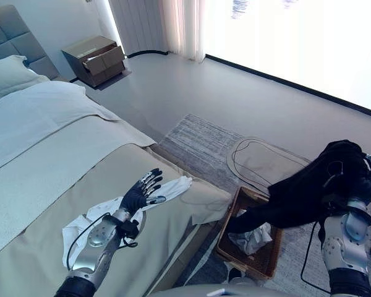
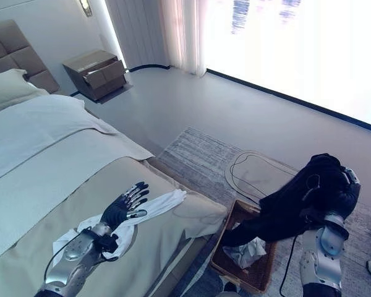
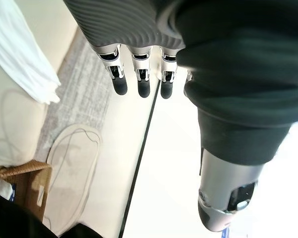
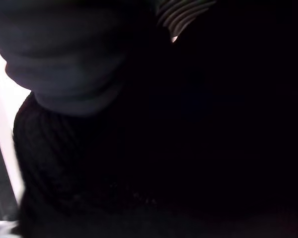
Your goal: Pick up clothes into the bucket
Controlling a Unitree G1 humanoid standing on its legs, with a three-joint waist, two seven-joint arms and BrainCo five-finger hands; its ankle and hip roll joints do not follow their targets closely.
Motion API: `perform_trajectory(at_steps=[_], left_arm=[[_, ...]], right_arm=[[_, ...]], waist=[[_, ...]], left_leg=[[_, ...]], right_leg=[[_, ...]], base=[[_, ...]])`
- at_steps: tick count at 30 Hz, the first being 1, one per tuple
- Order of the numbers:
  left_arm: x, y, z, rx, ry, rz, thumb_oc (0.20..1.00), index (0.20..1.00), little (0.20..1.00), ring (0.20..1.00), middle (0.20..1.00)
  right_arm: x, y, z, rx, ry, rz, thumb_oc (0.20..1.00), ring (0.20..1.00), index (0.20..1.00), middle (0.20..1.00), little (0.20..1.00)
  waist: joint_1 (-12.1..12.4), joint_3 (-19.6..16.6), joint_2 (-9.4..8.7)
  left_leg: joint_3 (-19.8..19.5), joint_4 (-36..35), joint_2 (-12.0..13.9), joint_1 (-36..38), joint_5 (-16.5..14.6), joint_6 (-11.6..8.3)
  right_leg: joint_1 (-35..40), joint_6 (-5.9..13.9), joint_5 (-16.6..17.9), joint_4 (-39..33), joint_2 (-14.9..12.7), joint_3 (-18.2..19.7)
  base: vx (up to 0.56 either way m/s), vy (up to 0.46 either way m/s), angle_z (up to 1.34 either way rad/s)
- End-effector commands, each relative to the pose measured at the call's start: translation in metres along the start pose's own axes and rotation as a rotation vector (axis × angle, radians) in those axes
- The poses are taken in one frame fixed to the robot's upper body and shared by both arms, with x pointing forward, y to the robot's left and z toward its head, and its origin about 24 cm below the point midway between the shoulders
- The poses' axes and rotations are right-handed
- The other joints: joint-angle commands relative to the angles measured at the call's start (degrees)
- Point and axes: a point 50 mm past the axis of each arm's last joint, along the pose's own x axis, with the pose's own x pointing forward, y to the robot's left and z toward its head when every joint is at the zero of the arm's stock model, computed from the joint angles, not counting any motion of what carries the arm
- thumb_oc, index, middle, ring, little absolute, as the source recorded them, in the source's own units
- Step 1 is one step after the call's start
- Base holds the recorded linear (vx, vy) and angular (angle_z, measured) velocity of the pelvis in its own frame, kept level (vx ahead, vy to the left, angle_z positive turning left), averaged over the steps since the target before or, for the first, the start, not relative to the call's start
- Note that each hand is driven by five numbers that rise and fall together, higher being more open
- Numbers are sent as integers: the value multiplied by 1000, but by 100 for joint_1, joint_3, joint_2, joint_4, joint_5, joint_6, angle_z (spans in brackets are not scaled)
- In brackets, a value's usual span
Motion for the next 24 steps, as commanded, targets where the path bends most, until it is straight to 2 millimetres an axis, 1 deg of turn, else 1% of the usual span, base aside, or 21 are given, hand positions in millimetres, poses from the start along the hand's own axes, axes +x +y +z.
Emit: perform_trajectory(at_steps=[1,2,3,4,7,11,14,17,18,21,23,24], left_arm=[[5,12,45,49,-231,51,1000,1000,1000,1000,1000],[5,12,48,48,-254,67,1000,1000,1000,1000,1000],[5,14,54,42,-303,119,1000,1000,1000,1000,1000],[5,14,54,42,-304,121,1000,1000,1000,1000,1000],[4,16,62,24,-365,173,1000,1000,1000,1000,1000],[3,13,71,55,-408,167,1000,1000,1000,1000,1000],[3,13,75,68,-425,167,1000,1000,1000,1000,1000],[6,11,81,80,-456,170,1000,1000,1000,1000,1000],[8,11,88,94,-485,172,1000,1000,1000,1000,1000],[6,10,104,126,-564,192,1000,1000,1000,1000,1000],[5,10,112,134,-610,213,1000,1000,1000,1000,1000],[4,10,114,131,-624,216,1000,1000,1000,1000,1000]], right_arm=[[20,6,46,21,-259,21,200,200,200,200,200],[19,5,43,15,-246,18,200,200,200,200,200],[16,3,35,8,-212,-2,200,200,200,200,200],[16,3,35,8,-213,-1,200,200,200,200,200],[13,-1,24,-1,-167,-29,200,200,200,200,200],[13,-2,16,-25,-126,-23,200,200,200,200,200],[14,-3,7,-49,-81,-29,200,200,200,200,200],[15,0,-3,-56,-36,-30,200,200,200,200,200],[17,3,-7,-46,-22,-31,200,200,200,200,200],[24,16,-12,-55,7,-3,200,200,200,200,200],[30,28,-11,-52,-3,22,200,200,200,200,200],[32,29,-12,-59,4,21,200,200,200,200,200]], waist=[[62,-4,-256],[59,15,-262],[77,47,-279],[72,47,-277],[88,96,-290],[111,157,-299],[125,243,-293],[144,532,-260],[145,670,-228],[145,1012,-172],[156,1227,-156],[167,1275,-145]], left_leg=[[-257,600,334,-327,-291,-152],[-256,624,332,-358,-294,-151],[-271,646,327,-391,-295,-148],[-271,650,327,-395,-297,-148],[-260,674,328,-429,-297,-145],[-264,685,328,-467,-293,-143],[-295,771,312,-573,-303,-142],[-359,1054,265,-866,-338,-116],[-399,1247,246,-1032,-390,-94],[-410,1626,244,-1328,-518,-22],[-401,1946,282,-1652,-556,-31],[-410,2058,289,-1785,-571,-39]], right_leg=[[-322,283,304,453,-418,-41],[-344,281,304,460,-420,-37],[-369,274,308,465,-426,-40],[-372,274,308,467,-426,-39],[-391,271,321,464,-429,-43],[-414,273,336,458,-444,-36],[-488,272,336,496,-465,-30],[-724,256,291,732,-537,15],[-896,246,220,985,-610,50],[-1343,210,116,1561,-715,202],[-1653,205,116,1760,-777,268],[-1772,202,110,1808,-786,278]], base=[[0,0,0],[-43,-20,0],[-35,-16,-1],[-33,-15,-1],[0,0,0],[0,0,0],[-56,-8,4],[-154,16,1],[-187,49,-2],[-153,49,2],[-166,5,3],[-136,-19,3]])
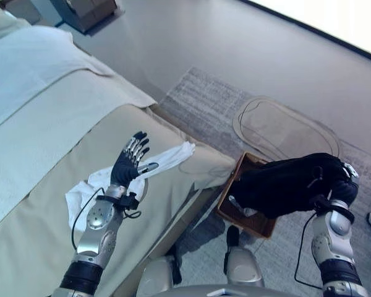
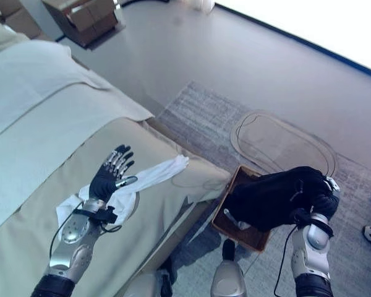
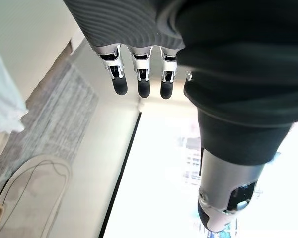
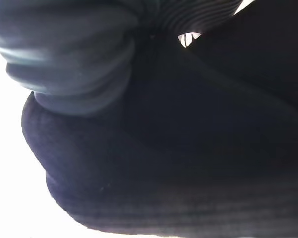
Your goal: Pick up clothes into the bucket
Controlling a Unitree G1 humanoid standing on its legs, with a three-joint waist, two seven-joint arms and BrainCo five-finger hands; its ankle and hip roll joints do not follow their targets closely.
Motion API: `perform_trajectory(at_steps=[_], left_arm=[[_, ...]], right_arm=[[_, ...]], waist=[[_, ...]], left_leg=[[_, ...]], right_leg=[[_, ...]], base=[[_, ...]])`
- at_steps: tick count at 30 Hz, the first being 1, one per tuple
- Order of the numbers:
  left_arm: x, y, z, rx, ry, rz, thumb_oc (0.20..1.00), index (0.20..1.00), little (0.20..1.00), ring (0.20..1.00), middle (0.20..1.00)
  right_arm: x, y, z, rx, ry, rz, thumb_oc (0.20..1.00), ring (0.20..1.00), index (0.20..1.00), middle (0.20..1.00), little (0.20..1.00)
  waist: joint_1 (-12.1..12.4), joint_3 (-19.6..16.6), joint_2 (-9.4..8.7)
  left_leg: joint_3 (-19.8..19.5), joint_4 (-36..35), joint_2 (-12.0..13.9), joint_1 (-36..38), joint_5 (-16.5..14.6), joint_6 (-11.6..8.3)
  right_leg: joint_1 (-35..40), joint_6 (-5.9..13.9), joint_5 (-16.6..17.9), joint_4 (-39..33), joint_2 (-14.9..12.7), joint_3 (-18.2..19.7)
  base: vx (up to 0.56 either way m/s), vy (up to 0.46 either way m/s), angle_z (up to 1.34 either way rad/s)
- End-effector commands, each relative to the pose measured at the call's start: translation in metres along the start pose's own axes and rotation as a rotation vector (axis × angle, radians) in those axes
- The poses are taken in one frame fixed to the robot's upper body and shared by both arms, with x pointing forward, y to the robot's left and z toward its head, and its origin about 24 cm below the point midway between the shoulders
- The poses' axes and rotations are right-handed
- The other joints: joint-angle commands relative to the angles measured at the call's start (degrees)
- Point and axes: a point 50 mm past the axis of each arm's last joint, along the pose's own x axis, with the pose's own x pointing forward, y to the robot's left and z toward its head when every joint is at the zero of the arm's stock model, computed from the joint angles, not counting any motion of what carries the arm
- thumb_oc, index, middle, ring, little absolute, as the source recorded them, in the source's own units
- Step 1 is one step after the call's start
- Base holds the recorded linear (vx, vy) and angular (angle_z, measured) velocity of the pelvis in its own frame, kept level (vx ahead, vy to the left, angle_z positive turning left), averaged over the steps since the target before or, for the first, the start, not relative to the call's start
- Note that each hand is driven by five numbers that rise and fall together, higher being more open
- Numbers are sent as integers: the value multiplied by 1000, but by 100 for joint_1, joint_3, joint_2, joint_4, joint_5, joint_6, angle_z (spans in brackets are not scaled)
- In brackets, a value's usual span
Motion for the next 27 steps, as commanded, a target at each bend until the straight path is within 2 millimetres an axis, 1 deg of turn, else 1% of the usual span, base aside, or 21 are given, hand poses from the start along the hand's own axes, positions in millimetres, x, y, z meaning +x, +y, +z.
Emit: perform_trajectory(at_steps=[1,3,4,5,6,8,9,10,12,13,14,15,16,18,19,21,22,24,25,26,27], left_arm=[[-2,11,28,69,-161,63,1000,1000,1000,1000,1000],[-2,11,29,59,-172,87,1000,1000,1000,1000,1000],[-2,10,30,77,-178,97,1000,1000,1000,1000,1000],[-1,10,30,79,-180,99,1000,1000,1000,1000,1000],[-2,11,32,95,-189,105,1000,1000,1000,1000,1000],[-2,14,40,140,-230,142,1000,1000,1000,1000,1000],[1,14,45,146,-272,168,1000,1000,1000,1000,1000],[1,14,45,146,-273,169,1000,1000,1000,1000,1000],[4,13,51,147,-309,196,1000,1000,1000,1000,1000],[4,11,55,141,-336,210,1000,1000,1000,1000,1000],[4,11,55,141,-337,211,1000,1000,1000,1000,1000],[6,8,58,109,-356,214,1000,1000,1000,1000,1000],[10,6,57,20,-368,235,1000,1000,1000,1000,1000],[11,4,58,-21,-378,244,1000,1000,1000,1000,1000],[12,4,59,-44,-389,257,1000,1000,1000,1000,1000],[12,2,62,-42,-407,270,1000,1000,1000,1000,1000],[12,2,63,-42,-408,271,1000,1000,1000,1000,1000],[11,2,63,-43,-407,276,1000,1000,1000,1000,1000],[11,2,63,-43,-407,276,1000,1000,1000,1000,1000],[10,3,63,-22,-406,272,1000,1000,1000,1000,1000],[10,4,64,-8,-404,273,1000,1000,1000,1000,1000]], right_arm=[[17,11,32,-9,-154,34,200,200,200,200,200],[21,19,33,-6,-152,40,200,200,200,200,200],[25,27,34,-10,-153,45,200,200,200,200,200],[25,28,35,-9,-154,45,200,200,200,200,200],[27,30,35,-14,-152,44,200,200,200,200,200],[31,40,39,-5,-166,51,200,200,200,200,200],[33,51,43,0,-178,72,200,200,200,200,200],[34,51,43,0,-179,73,200,200,200,200,200],[35,61,42,-19,-173,101,200,200,200,200,200],[39,65,46,-51,-186,102,200,200,200,200,200],[39,65,46,-51,-186,102,200,200,200,200,200],[44,66,49,-46,-185,77,200,200,200,200,200],[52,73,53,-41,-180,66,200,200,200,200,200],[55,75,56,-51,-182,65,200,200,200,200,200],[58,74,56,-73,-175,60,200,200,200,200,200],[70,74,65,-116,-184,39,200,200,200,200,200],[70,75,66,-116,-186,40,200,200,200,200,200],[78,74,77,-134,-208,22,200,200,200,200,200],[78,74,77,-134,-209,22,200,200,200,200,200],[87,70,89,-146,-229,-7,200,200,200,200,200],[91,70,95,-157,-240,-15,200,200,200,200,200]], waist=[[28,-156,-144],[40,-37,-108],[51,93,-71],[56,68,-69],[64,156,-44],[84,211,0],[110,300,8],[119,275,13],[149,354,18],[158,389,38],[158,362,42],[168,404,65],[186,409,109],[204,416,135],[238,416,154],[284,441,210],[280,432,218],[309,448,260],[308,444,261],[350,466,307],[371,486,326]], left_leg=[[-262,1001,378,-560,-511,-84],[-262,1124,382,-778,-530,-89],[-244,1272,405,-1009,-550,-87],[-237,1317,412,-1071,-567,-85],[-224,1382,411,-1173,-568,-80],[-180,1653,458,-1552,-674,-80],[-167,1924,495,-1899,-739,-68],[-163,1971,506,-1954,-762,-68],[-154,2279,551,-2366,-831,-55],[-181,2551,579,-2716,-898,-41],[-183,2580,582,-2765,-910,-41],[-188,2681,582,-2918,-927,-33],[-199,2829,591,-3226,-946,-28],[-208,2917,601,-3371,-972,-29],[-257,3014,593,-3421,-1141,-79],[-323,3235,581,-3767,-1186,-76],[-327,3255,583,-3797,-1194,-76],[-359,3364,560,-3997,-1210,-70],[-359,3369,560,-4005,-1211,-70],[-378,3474,548,-4197,-1226,-74],[-382,3491,532,-4262,-1224,-74]], right_leg=[[-392,221,388,385,-448,135],[-632,206,365,514,-453,162],[-917,180,347,696,-453,231],[-989,179,335,739,-452,253],[-1115,170,341,822,-446,268],[-1583,146,241,1077,-430,408],[-1946,106,202,1273,-394,530],[-2005,105,188,1310,-388,547],[-2405,54,131,1555,-345,641],[-2769,23,81,1814,-325,694],[-2819,23,70,1843,-325,702],[-2996,11,67,1960,-331,724],[-3324,-5,51,2127,-319,788],[-3490,-16,18,2232,-315,809],[-3532,20,-140,2353,-303,837],[-3853,-4,-222,2618,-298,864],[-3881,-5,-230,2637,-298,866],[-4105,-25,-275,2816,-290,907],[-4113,-25,-277,2820,-290,908],[-4302,-35,-300,2937,-298,930],[-4391,-39,-303,2969,-291,946]], base=[[-119,-24,7],[-135,-13,2],[-109,-1,-4],[-129,3,-3],[-90,1,-1],[-139,-8,-9],[-122,-11,-12],[-147,-17,-17],[-132,-44,-16],[-109,-56,-8],[-111,-46,-5],[-94,-17,-2],[-94,-17,0],[-37,-4,1],[8,-14,-10],[-20,-18,-15],[-40,-20,-8],[0,0,0],[-43,-9,4],[-41,-4,2],[-66,6,2]])
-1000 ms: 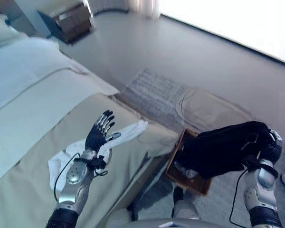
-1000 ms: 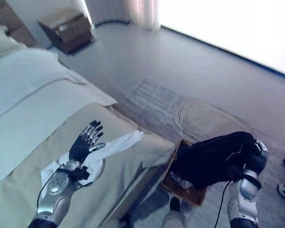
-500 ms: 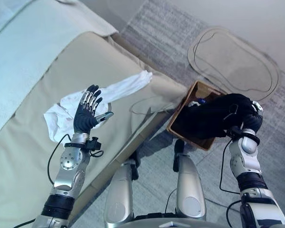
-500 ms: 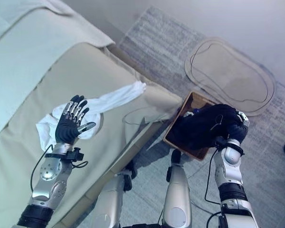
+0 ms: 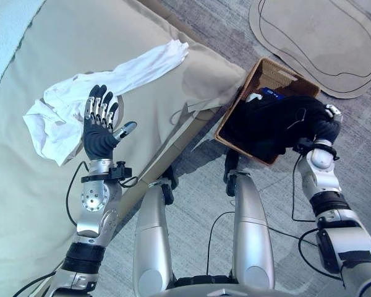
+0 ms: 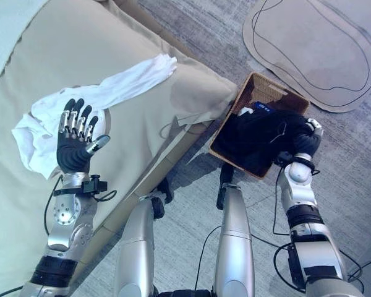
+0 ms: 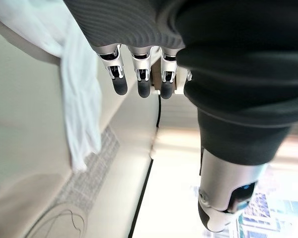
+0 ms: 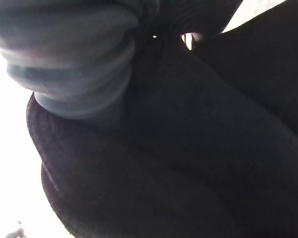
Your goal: Pick up clothes into the bucket
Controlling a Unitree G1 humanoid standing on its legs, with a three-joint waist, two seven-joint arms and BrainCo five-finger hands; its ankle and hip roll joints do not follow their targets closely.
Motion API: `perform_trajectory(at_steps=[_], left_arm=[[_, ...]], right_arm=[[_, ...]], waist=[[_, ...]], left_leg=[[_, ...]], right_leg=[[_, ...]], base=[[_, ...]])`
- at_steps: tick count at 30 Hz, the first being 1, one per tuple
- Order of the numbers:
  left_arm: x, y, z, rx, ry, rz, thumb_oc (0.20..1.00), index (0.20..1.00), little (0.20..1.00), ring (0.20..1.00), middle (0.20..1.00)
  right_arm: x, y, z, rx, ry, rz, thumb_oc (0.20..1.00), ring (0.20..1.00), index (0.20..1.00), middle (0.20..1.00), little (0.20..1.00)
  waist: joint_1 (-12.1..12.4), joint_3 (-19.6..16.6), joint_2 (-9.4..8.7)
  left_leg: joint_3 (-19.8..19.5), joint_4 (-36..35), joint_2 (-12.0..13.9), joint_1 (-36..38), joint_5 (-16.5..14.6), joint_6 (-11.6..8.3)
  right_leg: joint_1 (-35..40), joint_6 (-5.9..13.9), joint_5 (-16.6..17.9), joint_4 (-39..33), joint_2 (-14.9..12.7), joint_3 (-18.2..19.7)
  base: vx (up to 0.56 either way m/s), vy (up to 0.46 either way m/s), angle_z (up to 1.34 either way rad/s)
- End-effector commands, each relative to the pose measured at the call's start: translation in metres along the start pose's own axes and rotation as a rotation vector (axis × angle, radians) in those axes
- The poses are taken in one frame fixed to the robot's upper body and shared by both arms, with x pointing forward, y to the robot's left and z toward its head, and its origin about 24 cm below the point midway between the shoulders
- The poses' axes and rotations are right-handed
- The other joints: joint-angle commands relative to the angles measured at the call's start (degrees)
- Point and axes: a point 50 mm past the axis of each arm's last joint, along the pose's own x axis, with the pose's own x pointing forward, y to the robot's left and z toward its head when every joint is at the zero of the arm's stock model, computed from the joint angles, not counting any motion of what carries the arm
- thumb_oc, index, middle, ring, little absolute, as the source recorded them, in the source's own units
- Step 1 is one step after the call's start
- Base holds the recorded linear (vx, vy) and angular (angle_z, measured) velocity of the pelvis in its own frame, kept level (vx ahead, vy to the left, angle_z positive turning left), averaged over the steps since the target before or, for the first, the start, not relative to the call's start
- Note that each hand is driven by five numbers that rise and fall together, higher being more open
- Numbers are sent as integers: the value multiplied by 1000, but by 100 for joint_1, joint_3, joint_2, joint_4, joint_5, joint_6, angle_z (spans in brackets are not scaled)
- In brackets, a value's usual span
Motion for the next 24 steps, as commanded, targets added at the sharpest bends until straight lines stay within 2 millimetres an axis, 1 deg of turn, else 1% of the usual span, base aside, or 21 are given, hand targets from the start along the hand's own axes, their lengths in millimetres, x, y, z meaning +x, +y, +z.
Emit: perform_trajectory(at_steps=[1,2,3,4,5,6,8,11,13,14,15,16,19,20,23,24], left_arm=[[-8,1,17,-7,-95,5,1000,1000,1000,1000,1000],[-8,1,17,-9,-96,5,1000,1000,1000,1000,1000],[-9,0,18,-22,-95,2,1000,1000,1000,1000,1000],[-10,0,18,-34,-95,3,1000,1000,1000,1000,1000],[-10,0,18,-35,-95,3,1000,1000,1000,1000,1000],[-11,-2,19,-73,-93,1,1000,1000,1000,1000,1000],[-11,-3,19,-87,-96,-5,1000,1000,1000,1000,1000],[-11,-7,19,-110,-92,-8,1000,1000,1000,1000,1000],[-10,-10,21,-117,-103,-15,1000,1000,1000,1000,1000],[-10,-10,21,-116,-103,-15,1000,1000,1000,1000,1000],[-10,-11,24,-122,-115,-20,1000,1000,1000,1000,1000],[-10,-10,24,-122,-116,-19,1000,1000,1000,1000,1000],[-9,-10,28,-118,-130,-18,1000,1000,1000,1000,1000],[-9,-10,28,-117,-131,-17,1000,1000,1000,1000,1000],[-10,-9,28,-102,-131,-22,1000,1000,1000,1000,1000],[-10,-9,29,-100,-132,-22,1000,1000,1000,1000,1000]], right_arm=[[26,-18,38,-79,-129,-66,200,200,200,200,200],[27,-18,39,-79,-131,-66,200,200,200,200,200],[34,-17,55,-76,-176,-78,200,200,200,200,200],[36,-17,61,-68,-195,-81,200,200,200,200,200],[36,-17,61,-68,-196,-81,200,200,200,200,200],[38,-18,71,-62,-229,-89,200,200,200,200,200],[40,-17,74,-65,-236,-92,200,200,200,200,200],[42,-14,70,-109,-215,-79,200,200,200,200,200],[41,-10,58,-137,-157,-75,200,200,200,200,200],[42,-9,58,-136,-157,-75,200,200,200,200,200],[42,-9,51,-142,-120,-86,200,200,200,200,200],[42,-8,51,-142,-120,-85,200,200,200,200,200],[41,-5,40,-160,-59,-95,200,200,200,200,200],[41,-5,40,-160,-59,-95,200,200,200,200,200],[40,-7,32,-155,-20,-119,200,200,200,200,200],[40,-8,30,-154,-9,-124,382,382,382,382,382]], waist=[[18,-456,239],[19,-466,244],[65,-466,282],[64,-482,296],[65,-493,297],[78,-512,335],[89,-533,361],[118,-529,410],[145,-474,462],[143,-476,462],[170,-419,496],[164,-422,495],[170,-375,544],[167,-380,543],[189,-385,556],[193,-396,555]], left_leg=[[-293,797,62,-548,-655,41],[-290,805,63,-570,-657,42],[-274,813,50,-703,-632,45],[-262,796,44,-756,-625,52],[-259,796,43,-768,-624,53],[-272,761,20,-862,-597,58],[-277,776,-4,-947,-585,58],[-269,793,-25,-1071,-574,68],[-273,829,-47,-1189,-574,85],[-274,832,-46,-1198,-575,86],[-282,868,-66,-1286,-562,91],[-283,877,-66,-1300,-564,91],[-299,943,-105,-1439,-546,98],[-302,951,-107,-1451,-548,98],[-334,1013,-114,-1525,-549,96],[-344,1013,-117,-1533,-549,97]], right_leg=[[-285,388,346,-46,-357,301],[-311,389,346,-37,-356,308],[-460,395,360,-13,-365,333],[-539,394,362,-5,-361,338],[-555,394,363,-2,-362,342],[-673,396,367,15,-364,372],[-753,394,367,34,-362,395],[-903,389,357,87,-383,442],[-1032,384,351,160,-392,446],[-1039,384,351,162,-391,445],[-1118,383,350,220,-390,436],[-1132,382,347,229,-391,437],[-1273,370,321,355,-391,454],[-1285,370,316,364,-394,454],[-1351,358,285,442,-393,443],[-1372,350,269,467,-385,449]], base=[[-36,11,-2],[-43,16,-3],[0,0,0],[-18,8,6],[-2,14,6],[0,0,0],[0,0,0],[-5,10,5],[-12,12,9],[-18,21,14],[-8,12,10],[-12,14,6],[4,0,2],[16,-3,6],[3,-2,1],[0,0,0]])
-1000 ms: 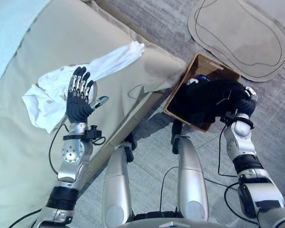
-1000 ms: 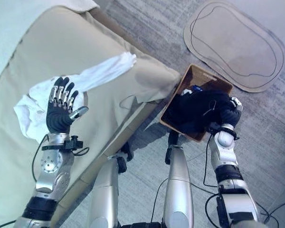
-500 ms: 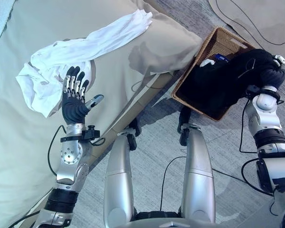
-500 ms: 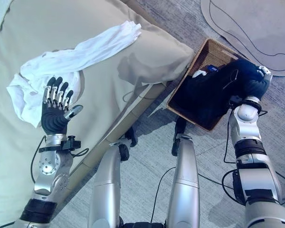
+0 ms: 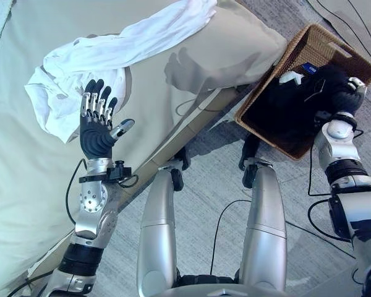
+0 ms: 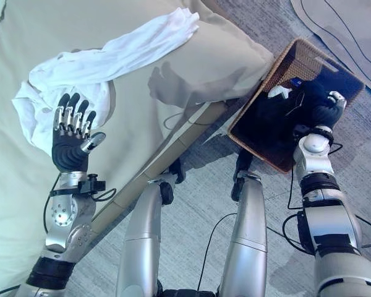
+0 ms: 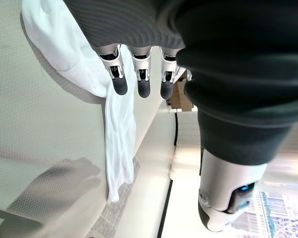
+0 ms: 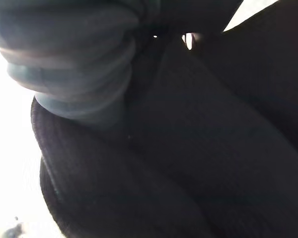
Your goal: Pick up clothes into the bucket
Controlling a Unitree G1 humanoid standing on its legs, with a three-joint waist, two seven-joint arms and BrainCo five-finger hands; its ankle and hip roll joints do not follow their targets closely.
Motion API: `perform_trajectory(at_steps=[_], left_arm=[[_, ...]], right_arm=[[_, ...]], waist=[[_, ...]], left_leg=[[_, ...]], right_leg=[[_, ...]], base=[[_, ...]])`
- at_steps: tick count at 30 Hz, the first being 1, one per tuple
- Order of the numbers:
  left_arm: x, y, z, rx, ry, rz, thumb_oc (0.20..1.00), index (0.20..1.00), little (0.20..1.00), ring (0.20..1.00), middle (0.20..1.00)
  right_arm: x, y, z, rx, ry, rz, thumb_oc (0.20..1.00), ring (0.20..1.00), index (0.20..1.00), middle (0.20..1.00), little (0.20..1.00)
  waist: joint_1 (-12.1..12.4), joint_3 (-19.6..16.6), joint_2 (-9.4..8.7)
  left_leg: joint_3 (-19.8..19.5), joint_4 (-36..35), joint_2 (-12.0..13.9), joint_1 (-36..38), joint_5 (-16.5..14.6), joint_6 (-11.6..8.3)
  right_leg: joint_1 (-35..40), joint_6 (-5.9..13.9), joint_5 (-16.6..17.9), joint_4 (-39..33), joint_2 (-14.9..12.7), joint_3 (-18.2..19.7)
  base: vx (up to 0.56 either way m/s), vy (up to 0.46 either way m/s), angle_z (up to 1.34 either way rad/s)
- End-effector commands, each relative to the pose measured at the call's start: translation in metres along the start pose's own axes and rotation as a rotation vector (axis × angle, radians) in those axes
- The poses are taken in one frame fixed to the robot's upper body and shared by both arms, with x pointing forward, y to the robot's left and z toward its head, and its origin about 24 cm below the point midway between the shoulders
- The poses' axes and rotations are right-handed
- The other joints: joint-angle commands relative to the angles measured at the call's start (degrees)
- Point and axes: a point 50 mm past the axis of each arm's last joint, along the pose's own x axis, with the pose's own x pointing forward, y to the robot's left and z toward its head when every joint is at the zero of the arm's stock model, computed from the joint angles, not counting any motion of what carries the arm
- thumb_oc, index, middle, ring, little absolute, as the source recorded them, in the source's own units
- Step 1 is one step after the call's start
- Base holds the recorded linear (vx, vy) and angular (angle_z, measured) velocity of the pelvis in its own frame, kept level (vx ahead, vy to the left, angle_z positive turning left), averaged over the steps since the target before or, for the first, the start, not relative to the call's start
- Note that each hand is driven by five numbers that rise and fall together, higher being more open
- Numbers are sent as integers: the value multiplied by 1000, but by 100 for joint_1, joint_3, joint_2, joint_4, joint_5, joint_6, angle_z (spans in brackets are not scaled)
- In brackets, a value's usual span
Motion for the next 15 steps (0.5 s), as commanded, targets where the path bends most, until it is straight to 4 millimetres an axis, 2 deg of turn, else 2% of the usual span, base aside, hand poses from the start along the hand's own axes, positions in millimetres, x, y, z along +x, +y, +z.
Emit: perform_trajectory(at_steps=[1,3,12,15], left_arm=[[-10,-2,15,-38,-76,4,1000,1000,1000,1000,1000],[-10,-2,15,-36,-76,4,1000,1000,1000,1000,1000],[-8,1,14,-28,-75,20,1000,1000,1000,1000,1000],[-4,1,14,-33,-89,31,1000,1000,1000,1000,1000]], right_arm=[[1,-10,-5,-26,4,-36,768,768,768,768,768],[1,-10,-6,-26,10,-37,1000,1000,1000,1000,1000],[-1,-7,-11,-38,28,-23,1000,1000,1000,1000,1000],[-12,2,-22,2,45,12,1000,1000,1000,1000,1000]], waist=[[-206,-458,274],[-211,-467,254],[-260,-561,132],[-300,-633,80]], left_leg=[[-312,677,70,-440,-590,17],[-315,685,68,-433,-598,18],[-329,691,91,-343,-643,6],[-311,460,116,-109,-606,7]], right_leg=[[-167,522,393,-142,-157,341],[-155,517,380,-140,-155,336],[-55,496,359,-193,-119,318],[156,514,411,-430,-99,271]], base=[[0,0,0],[0,0,0],[1,-4,0],[0,0,0]])
